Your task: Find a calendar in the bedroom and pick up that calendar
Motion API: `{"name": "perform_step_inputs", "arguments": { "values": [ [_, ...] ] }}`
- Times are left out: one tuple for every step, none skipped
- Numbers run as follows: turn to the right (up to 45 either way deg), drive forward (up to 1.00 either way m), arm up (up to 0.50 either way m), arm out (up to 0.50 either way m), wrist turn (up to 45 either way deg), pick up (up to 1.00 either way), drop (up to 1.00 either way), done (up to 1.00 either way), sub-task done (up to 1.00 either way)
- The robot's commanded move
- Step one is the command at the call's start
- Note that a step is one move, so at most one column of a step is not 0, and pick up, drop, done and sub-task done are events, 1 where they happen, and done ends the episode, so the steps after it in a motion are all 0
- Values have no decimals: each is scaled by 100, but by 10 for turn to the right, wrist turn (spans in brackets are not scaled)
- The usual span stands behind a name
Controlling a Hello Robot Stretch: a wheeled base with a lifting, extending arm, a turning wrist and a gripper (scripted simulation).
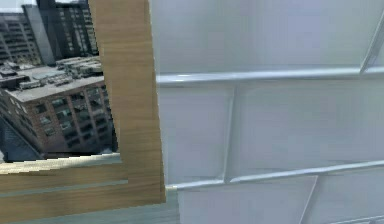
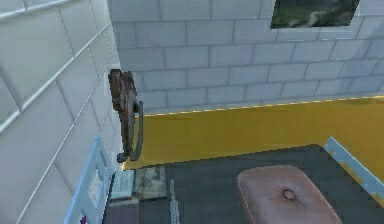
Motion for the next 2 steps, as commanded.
{"name": "perform_step_inputs", "arguments": {
  "values": [
    [0, 0, 10, 0, 0, 0, 0, 0, 0],
    [0, 0, 0, 0, 0, 0, 0, 100, 0]
  ]
}}
